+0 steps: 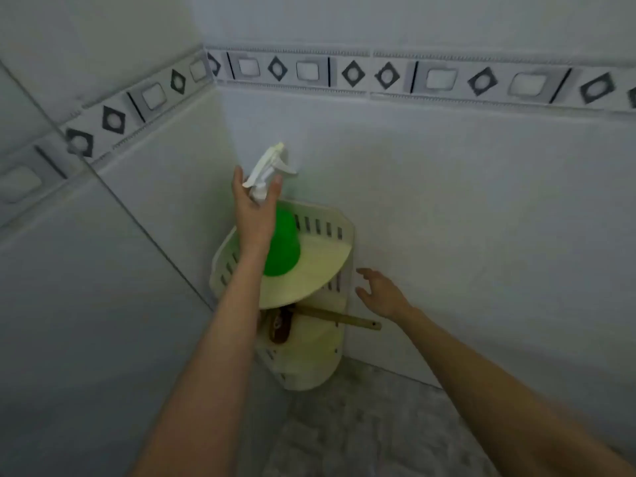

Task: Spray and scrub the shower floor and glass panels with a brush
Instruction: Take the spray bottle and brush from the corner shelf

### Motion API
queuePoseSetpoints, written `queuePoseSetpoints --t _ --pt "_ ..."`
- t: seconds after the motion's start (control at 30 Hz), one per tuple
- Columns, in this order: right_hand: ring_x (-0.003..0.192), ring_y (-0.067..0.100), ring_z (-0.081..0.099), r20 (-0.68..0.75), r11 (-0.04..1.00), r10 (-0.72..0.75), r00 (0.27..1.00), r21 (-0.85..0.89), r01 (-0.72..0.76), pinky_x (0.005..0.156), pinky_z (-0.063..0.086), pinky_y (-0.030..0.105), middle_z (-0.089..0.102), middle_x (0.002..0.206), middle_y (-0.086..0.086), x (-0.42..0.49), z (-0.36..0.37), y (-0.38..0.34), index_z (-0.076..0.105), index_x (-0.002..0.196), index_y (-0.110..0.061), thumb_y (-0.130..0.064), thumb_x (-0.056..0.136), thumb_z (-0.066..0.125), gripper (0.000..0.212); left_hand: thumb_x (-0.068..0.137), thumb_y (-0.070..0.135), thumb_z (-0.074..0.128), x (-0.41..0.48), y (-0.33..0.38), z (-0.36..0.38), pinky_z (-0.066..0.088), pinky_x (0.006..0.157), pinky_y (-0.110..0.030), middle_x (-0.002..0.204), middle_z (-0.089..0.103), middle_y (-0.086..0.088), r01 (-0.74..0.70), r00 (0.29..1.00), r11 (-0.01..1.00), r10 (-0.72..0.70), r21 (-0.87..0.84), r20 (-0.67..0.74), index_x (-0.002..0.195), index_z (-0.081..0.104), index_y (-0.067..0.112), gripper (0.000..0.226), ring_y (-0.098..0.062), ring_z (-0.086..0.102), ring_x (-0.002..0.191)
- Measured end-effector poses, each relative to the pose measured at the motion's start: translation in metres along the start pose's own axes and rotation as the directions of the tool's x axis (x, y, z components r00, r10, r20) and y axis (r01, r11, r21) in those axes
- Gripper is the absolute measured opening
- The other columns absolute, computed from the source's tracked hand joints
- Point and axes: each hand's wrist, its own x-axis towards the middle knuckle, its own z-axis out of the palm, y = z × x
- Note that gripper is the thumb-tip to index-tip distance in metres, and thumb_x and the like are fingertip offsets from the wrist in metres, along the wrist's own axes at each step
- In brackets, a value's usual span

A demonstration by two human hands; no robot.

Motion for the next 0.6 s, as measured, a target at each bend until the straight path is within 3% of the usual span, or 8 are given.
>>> queuePoseSetpoints --t 0.13,0.17,0.23,0.27,0.33,0.4,0.5,0.6 --pt "0.136 0.028 0.036 0.230 0.972 0.141 0.963 -0.218 -0.090 0.110 0.033 0.043 0.030 0.154 0.012 0.026 0.039 0.022 0.016 0.153 -0.017 -0.044 0.096 0.049 0.071 0.095 0.031 0.066 0.024 -0.021 0.004 0.052 0.103 -0.034 0.140 0.059 -0.009 -0.044 0.999 0.997 0.044 -0.063 -0.008 0.147 0.047 0.011 0.059 -0.022 0.062 0.120" --pt "0.137 0.028 0.034 0.264 0.963 0.168 0.950 -0.251 -0.100 0.111 0.032 0.044 0.028 0.154 0.011 0.032 0.051 0.030 0.014 0.154 -0.017 -0.046 0.096 0.048 0.074 0.095 0.032 0.066 0.028 -0.026 0.005 0.054 0.098 -0.031 0.133 0.064 -0.008 -0.065 0.998 0.997 0.064 -0.051 -0.022 0.142 0.053 0.010 0.053 -0.019 0.065 0.114" --pt "0.138 0.028 0.033 0.301 0.944 0.213 0.929 -0.308 -0.116 0.112 0.029 0.044 0.027 0.155 0.010 0.039 0.070 0.041 0.013 0.154 -0.017 -0.045 0.097 0.046 0.072 0.098 0.030 0.063 0.031 -0.028 0.008 0.053 0.080 -0.017 0.105 0.073 0.004 -0.123 0.992 0.991 0.122 -0.055 -0.029 0.126 0.066 0.019 0.030 -0.002 0.067 0.089" --pt "0.138 0.028 0.033 0.312 0.934 0.231 0.922 -0.336 -0.121 0.112 0.029 0.044 0.028 0.154 0.009 0.042 0.078 0.044 0.013 0.154 -0.017 -0.042 0.098 0.046 0.069 0.099 0.028 0.062 0.031 -0.028 0.009 0.049 0.070 -0.015 0.084 0.071 0.015 -0.145 0.989 0.987 0.144 -0.062 -0.031 0.113 0.069 0.028 0.016 0.003 0.062 0.072" --pt "0.136 0.028 0.035 0.324 0.914 0.263 0.909 -0.386 -0.127 0.110 0.029 0.044 0.032 0.152 0.009 0.051 0.093 0.053 0.017 0.153 -0.016 -0.038 0.098 0.047 0.067 0.100 0.027 0.061 0.031 -0.030 0.012 0.045 0.060 -0.019 0.057 0.060 0.021 -0.182 0.982 0.983 0.181 -0.031 -0.047 0.094 0.066 0.040 0.015 0.003 0.052 0.054" --pt "0.134 0.028 0.038 0.325 0.895 0.280 0.903 -0.428 -0.124 0.108 0.030 0.044 0.036 0.148 0.009 0.058 0.107 0.061 0.020 0.151 -0.016 -0.038 0.097 0.047 0.064 0.100 0.028 0.060 0.031 -0.031 0.011 0.045 0.058 -0.022 0.053 0.057 0.019 -0.212 0.976 0.977 0.211 -0.013 -0.058 0.088 0.066 0.042 0.019 0.001 0.051 0.051" --pt "0.130 0.030 0.041 0.305 0.880 0.317 0.898 -0.447 -0.158 0.106 0.034 0.045 0.042 0.143 0.008 0.069 0.123 0.072 0.026 0.149 -0.020 -0.040 0.096 0.048 0.061 0.100 0.027 0.060 0.034 -0.034 0.010 0.046 0.058 -0.022 0.059 0.058 0.015 -0.253 0.966 0.968 0.252 -0.005 -0.053 0.102 0.069 0.032 0.010 -0.002 0.052 0.051" --pt "0.123 0.031 0.046 0.305 0.869 0.365 0.879 -0.451 -0.205 0.099 0.040 0.046 0.049 0.133 0.007 0.079 0.133 0.081 0.037 0.139 -0.025 -0.040 0.095 0.047 0.048 0.100 0.026 0.060 0.036 -0.036 0.010 0.045 0.057 -0.022 0.061 0.057 0.012 -0.262 0.964 0.965 0.262 -0.002 -0.049 0.104 0.068 0.026 0.009 -0.003 0.052 0.050"
